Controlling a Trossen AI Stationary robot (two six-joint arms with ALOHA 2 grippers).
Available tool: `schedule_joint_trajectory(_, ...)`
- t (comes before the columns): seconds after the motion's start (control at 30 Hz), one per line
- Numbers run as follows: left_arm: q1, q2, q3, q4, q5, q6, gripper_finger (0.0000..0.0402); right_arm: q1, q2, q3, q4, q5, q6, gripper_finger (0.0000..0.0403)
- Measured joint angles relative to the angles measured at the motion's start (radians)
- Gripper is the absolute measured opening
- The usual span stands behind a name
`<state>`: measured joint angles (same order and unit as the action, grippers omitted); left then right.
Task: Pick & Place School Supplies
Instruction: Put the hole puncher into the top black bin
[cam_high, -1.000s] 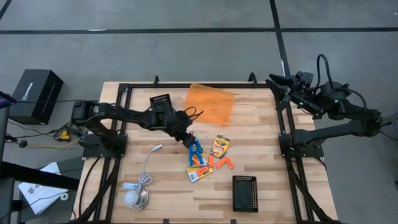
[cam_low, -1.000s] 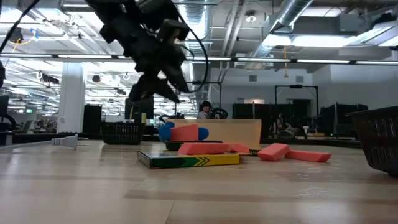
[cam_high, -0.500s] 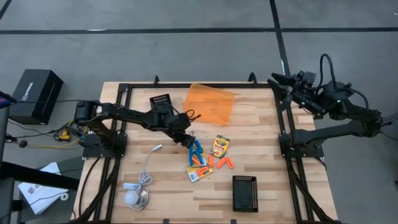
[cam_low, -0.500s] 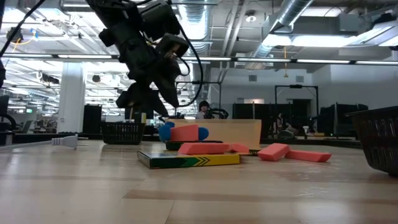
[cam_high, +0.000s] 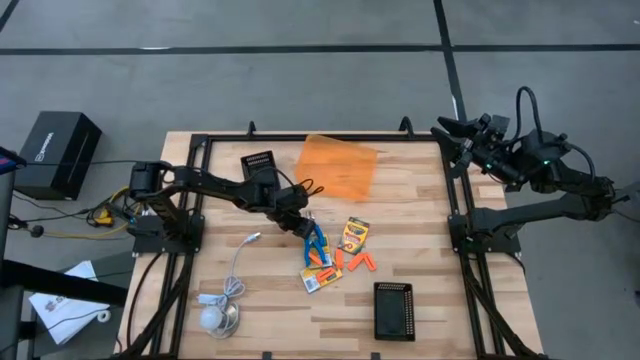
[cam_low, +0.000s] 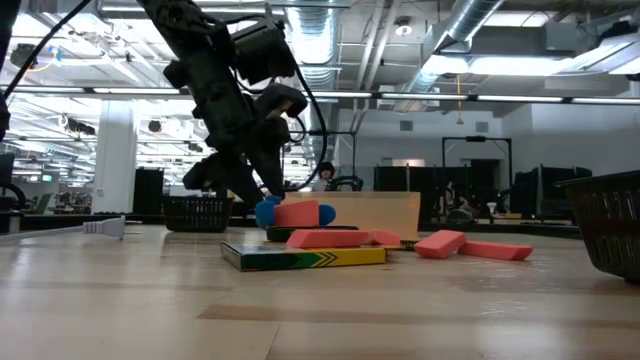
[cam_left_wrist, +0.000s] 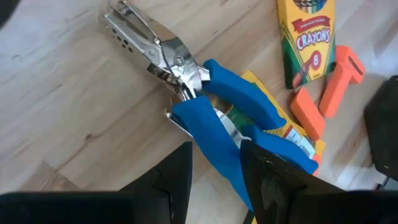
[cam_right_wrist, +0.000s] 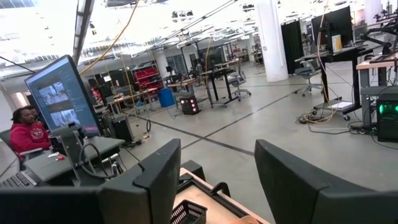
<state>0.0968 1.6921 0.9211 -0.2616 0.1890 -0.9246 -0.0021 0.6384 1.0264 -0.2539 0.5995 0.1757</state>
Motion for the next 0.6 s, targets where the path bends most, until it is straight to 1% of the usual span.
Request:
schedule_joint_trajectory(0.1, 0.000, 0.001, 0.000, 0.002, 0.002, -0.013, 0.0139, 0.000, 0.000, 0.000, 0.000, 0.000, 0.000, 0.0198)
schedule_joint_trajectory(0.3, 0.007, 0.002, 0.000, 0.016, -0.011, -0.047, 0.0192, 0.000, 0.000, 0.000, 0.000, 0.000, 0.000, 0.0198)
schedule_joint_trajectory(0.4, 0.008, 0.002, 0.000, 0.026, -0.030, -0.053, 0.0210, 0.000, 0.000, 0.000, 0.000, 0.000, 0.000, 0.0198)
schedule_joint_trajectory(0.6, 0.008, 0.033, 0.000, 0.049, -0.039, -0.062, 0.0212, 0.000, 0.000, 0.000, 0.000, 0.000, 0.000, 0.0198)
